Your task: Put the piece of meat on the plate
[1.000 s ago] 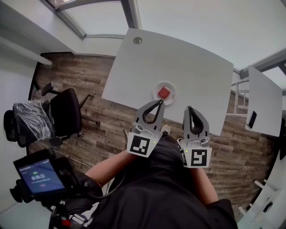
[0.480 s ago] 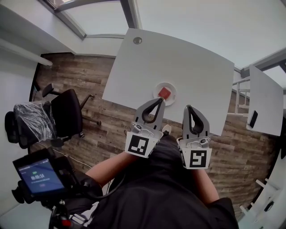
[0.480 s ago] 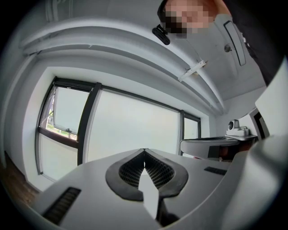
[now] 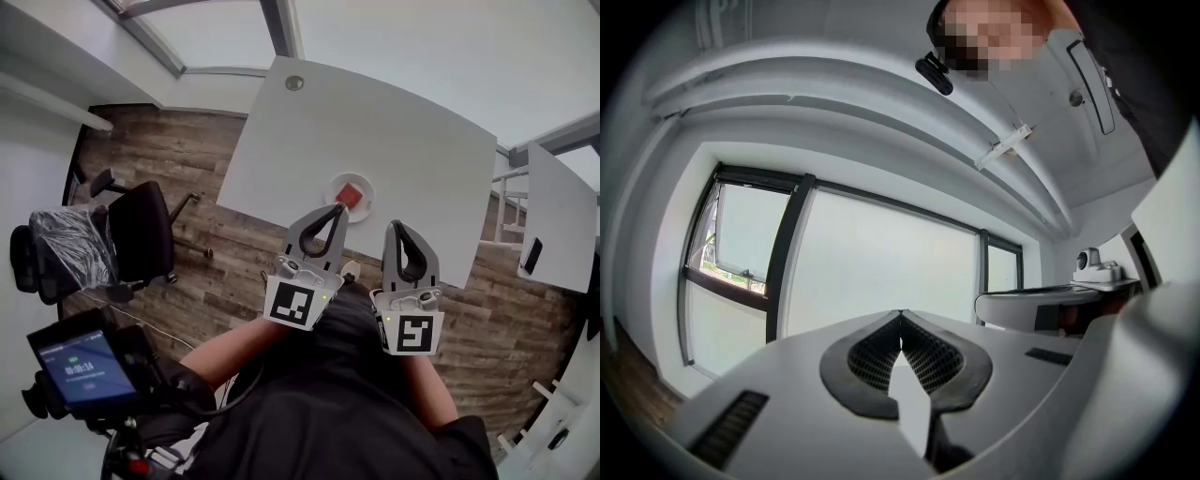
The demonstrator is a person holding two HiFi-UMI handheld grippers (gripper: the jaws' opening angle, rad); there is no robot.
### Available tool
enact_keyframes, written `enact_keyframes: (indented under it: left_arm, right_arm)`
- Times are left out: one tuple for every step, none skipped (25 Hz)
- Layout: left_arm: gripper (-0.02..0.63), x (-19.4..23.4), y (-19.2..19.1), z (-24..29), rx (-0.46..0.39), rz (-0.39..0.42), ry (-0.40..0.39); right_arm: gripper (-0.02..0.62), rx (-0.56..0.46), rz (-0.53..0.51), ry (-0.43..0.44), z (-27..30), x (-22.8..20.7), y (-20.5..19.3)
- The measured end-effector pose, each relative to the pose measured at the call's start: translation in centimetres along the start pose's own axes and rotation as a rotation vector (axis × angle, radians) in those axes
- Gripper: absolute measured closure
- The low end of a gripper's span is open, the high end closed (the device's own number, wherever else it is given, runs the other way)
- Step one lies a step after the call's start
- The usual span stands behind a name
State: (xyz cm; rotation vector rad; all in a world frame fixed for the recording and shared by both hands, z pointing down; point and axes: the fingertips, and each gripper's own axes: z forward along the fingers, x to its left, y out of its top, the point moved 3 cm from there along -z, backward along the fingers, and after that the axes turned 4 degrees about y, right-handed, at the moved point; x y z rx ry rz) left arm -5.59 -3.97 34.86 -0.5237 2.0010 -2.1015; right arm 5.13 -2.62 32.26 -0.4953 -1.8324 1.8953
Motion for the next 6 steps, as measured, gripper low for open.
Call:
enact_keyframes:
  left_arm:
    - [0.6, -0.02, -0.07, 0.01, 0.003, 0.0, 0.0]
    - [0.6, -0.02, -0.14, 0.02, 0.005, -0.003, 0.001]
    - [0.6, -0.01, -0.21, 0.03, 0.008, -0.007, 0.002]
    - [0.6, 0.01, -0.29, 0.03, 0.011, -0.01, 0.003]
    - [0.6, 0.05, -0.37, 0.02, 0.014, -0.013, 0.004]
    - [0.6, 0.1, -0.46, 0.02, 0.016, -0.015, 0.005]
  right_arm:
    - [0.589, -0.001, 0.004, 0.001, 0.06, -0.04, 0.01]
    - [0.589, -0.002, 0.004, 0.0, 0.12, -0.1, -0.02]
    - [0.589, 0.0, 0.002, 0.0, 0.18, -0.12, -0.1]
    - [0.589, 0.003, -0.001, 0.0, 0.23, -0.13, -0.22]
    - [0.589, 0.007, -0.004, 0.0, 0.26, -0.11, -0.37]
    - [0.589, 0.011, -0.006, 0.001, 0.29, -0.08, -0.53]
